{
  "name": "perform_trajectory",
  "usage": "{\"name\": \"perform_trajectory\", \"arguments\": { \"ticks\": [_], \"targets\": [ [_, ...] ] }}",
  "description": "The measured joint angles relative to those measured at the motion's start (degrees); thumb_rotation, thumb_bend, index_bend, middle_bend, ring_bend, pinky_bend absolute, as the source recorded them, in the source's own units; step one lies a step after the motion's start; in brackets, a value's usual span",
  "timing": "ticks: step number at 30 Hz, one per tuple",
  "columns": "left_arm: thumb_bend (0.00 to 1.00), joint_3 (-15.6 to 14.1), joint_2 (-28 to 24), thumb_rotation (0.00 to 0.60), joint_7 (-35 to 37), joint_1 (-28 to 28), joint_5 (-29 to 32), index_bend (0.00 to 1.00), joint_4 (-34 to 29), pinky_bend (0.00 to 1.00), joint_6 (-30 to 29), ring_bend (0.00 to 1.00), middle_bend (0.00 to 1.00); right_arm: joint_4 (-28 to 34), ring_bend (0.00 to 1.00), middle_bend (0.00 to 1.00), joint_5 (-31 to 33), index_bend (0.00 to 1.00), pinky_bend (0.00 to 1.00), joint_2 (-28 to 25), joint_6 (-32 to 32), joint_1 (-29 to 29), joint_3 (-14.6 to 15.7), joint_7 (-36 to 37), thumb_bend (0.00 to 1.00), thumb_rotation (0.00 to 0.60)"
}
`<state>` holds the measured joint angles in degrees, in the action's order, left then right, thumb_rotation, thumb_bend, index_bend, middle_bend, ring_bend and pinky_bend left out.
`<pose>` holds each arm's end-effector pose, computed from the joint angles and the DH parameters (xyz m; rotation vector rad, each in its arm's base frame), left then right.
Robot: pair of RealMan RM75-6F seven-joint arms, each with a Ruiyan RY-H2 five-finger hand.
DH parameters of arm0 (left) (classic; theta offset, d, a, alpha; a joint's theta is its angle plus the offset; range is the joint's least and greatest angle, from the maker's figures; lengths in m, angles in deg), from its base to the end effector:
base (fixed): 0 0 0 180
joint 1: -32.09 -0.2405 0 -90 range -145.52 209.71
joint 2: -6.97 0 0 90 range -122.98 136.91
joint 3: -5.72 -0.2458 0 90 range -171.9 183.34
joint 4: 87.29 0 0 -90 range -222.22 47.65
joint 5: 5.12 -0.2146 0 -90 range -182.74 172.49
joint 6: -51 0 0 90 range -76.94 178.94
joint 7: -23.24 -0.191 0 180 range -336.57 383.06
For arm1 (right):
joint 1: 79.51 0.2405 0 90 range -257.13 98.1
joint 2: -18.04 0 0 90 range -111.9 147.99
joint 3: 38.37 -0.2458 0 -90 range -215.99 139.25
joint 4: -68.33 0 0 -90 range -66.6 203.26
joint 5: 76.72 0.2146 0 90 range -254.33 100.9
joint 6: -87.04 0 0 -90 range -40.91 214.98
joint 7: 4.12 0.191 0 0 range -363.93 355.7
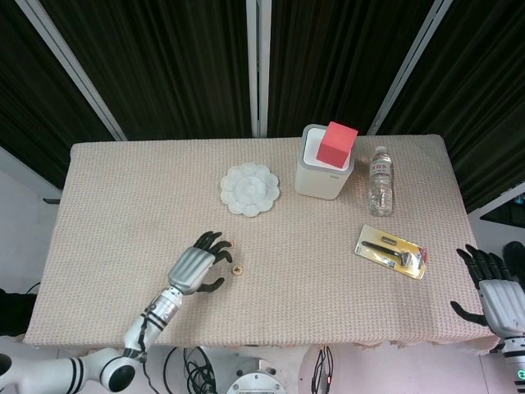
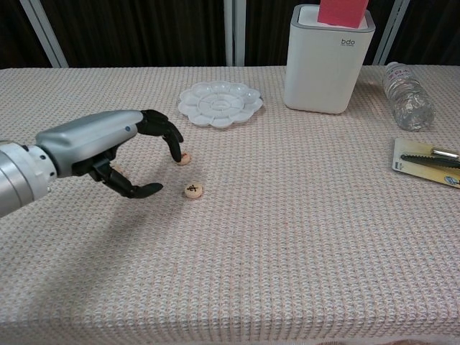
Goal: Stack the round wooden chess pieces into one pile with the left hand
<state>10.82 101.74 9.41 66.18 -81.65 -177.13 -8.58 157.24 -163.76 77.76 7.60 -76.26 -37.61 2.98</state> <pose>-0.1099 0.3005 -0.0779 -1.9458 -1.1028 -1.1070 -0.3407 -0.2038 0.1542 1.4492 -1.0256 0.7722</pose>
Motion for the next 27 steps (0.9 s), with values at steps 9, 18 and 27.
{"name": "perform_trajectory", "arguments": {
  "ticks": [9,18,27],
  "targets": [
    [0.31,1.1,5.3,0.600,-0.3,2.9,1.7,0.37,6.7,0.00,3.3,0.00,0.17,-0.9,0.00,0.00,0.1,0.00,0.00,0.0,0.0,-0.1,0.1,0.9,0.15,0.600],
    [0.31,1.1,6.9,0.600,1.2,3.7,2.4,0.39,9.7,0.00,4.7,0.00,0.17,-1.2,0.00,0.00,0.2,0.00,0.00,0.0,0.1,-0.1,0.1,1.4,0.15,0.600],
    [0.31,1.1,7.4,0.600,1.3,4.1,2.7,0.43,10.9,0.00,5.0,0.00,0.17,-1.6,0.00,0.00,0.4,0.00,0.00,0.0,0.2,-0.1,0.0,1.8,0.15,0.600]
  ]
}}
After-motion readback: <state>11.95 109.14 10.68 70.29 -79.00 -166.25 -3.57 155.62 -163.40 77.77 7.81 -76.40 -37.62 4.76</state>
